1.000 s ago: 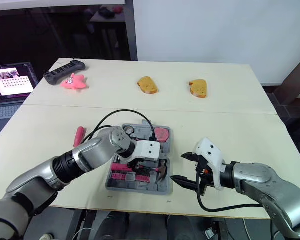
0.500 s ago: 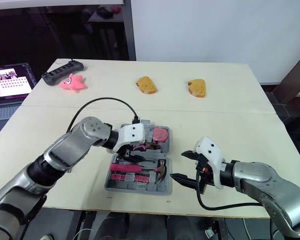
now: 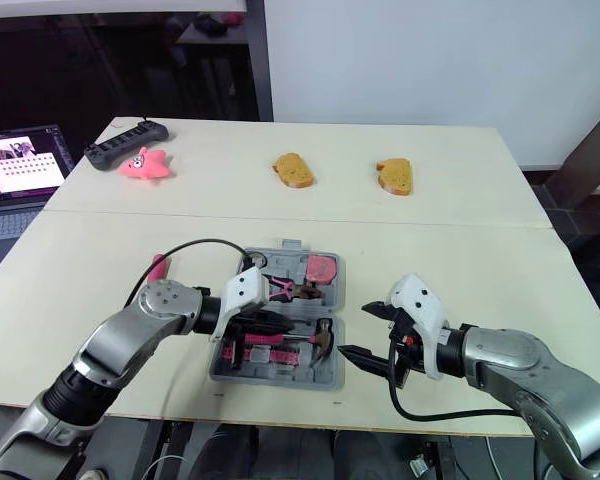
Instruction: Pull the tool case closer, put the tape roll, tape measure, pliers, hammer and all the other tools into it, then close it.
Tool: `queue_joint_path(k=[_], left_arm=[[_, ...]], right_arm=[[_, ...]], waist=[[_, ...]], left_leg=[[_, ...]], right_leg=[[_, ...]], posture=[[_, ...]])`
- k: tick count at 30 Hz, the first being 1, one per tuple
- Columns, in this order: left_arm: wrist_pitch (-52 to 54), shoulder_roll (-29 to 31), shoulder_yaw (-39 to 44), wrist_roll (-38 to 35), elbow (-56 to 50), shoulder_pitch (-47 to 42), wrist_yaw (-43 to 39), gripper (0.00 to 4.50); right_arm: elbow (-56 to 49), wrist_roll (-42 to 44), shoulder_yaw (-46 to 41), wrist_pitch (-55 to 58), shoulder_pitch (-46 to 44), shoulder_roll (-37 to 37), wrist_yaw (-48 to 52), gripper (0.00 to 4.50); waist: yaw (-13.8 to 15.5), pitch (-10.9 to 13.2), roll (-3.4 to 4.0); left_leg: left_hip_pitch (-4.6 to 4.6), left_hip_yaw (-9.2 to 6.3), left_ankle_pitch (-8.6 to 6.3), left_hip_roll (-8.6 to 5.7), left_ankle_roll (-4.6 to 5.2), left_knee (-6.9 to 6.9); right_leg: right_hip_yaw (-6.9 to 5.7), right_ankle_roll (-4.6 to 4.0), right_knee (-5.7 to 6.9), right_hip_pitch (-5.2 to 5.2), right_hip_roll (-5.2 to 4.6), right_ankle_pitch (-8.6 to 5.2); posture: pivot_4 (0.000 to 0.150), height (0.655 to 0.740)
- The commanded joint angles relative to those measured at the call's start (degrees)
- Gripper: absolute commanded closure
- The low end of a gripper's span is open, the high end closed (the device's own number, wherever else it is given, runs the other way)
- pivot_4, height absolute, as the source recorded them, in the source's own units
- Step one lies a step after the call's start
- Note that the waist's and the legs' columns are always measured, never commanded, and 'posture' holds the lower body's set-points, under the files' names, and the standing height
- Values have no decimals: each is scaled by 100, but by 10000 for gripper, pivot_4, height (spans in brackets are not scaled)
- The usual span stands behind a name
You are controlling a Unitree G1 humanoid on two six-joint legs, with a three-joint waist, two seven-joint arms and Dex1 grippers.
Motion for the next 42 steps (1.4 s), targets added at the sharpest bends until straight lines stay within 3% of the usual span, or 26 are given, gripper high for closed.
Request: queue_joint_path(k=[1, 27, 42], left_arm=[[-432, 75, 42, 133, 144, 18, 32, 44766], [-820, 115, -335, 733, 762, 151, 122, 44766], [170, 34, -390, 526, 1117, 94, 173, 44766]], right_arm=[[-227, 99, -163, -14, 33, 7, -34, 0], [-285, 245, -197, 74, 58, -5, -179, 0], [-348, 345, -251, 146, 93, -10, -215, 0]], waist=[[8, 0, 0], [3, 0, 1], [5, -6, 7]], left_leg=[[-1, 0, 0, 0, 0, 1], [0, 0, 0, 0, 0, 0], [9, 0, 0, 0, 0, 0]], right_leg=[[0, -1, 0, 1, 0, 0], [0, -1, -3, 3, 0, 0], [0, -1, -7, 16, 0, -1]], posture=[[1500, 7400], [1500, 7400], [1500, 7400]])
